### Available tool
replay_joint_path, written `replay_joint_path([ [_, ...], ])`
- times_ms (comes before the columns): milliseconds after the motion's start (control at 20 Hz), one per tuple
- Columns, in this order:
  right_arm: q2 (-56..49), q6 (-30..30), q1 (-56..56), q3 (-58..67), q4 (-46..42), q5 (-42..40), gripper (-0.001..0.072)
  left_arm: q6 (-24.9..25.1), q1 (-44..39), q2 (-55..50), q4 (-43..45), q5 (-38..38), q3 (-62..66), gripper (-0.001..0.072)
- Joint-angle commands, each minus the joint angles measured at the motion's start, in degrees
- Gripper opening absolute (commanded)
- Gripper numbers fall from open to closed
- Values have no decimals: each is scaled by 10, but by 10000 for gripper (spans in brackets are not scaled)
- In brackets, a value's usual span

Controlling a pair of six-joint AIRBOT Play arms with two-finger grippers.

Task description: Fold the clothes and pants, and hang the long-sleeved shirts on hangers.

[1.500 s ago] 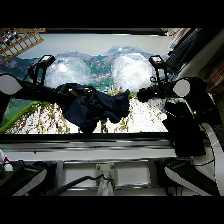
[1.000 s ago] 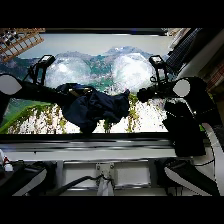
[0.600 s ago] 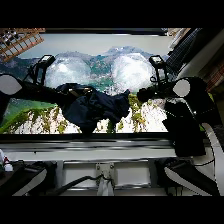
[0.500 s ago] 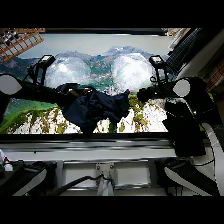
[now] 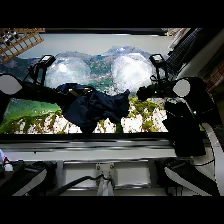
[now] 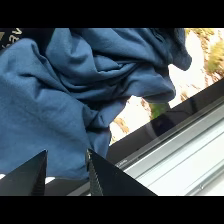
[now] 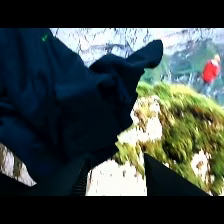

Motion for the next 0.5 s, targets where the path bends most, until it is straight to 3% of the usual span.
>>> replay_joint_path([
  [0, 0, 0, 1, 0, 3, -55, 401, 0, 0, 0, -1, -14, 0, 265],
  [50, 0, 2, 1, 0, 4, -59, 401, 0, 1, 1, -1, -35, 0, 219],
  [150, 0, 6, 1, 0, 28, -51, 401, -19, 2, 22, 1, -52, -12, 201],
  [250, 0, 6, 1, 0, 39, -48, 401, -86, 4, 75, 57, 15, -53, 206],
  [300, 0, 6, 1, 0, 39, -46, 401, -147, 4, 105, 113, 57, -80, 230],
  [450, -1, 6, 1, 0, 46, -42, 401, -271, 4, 151, 270, 125, -156, 428],
])
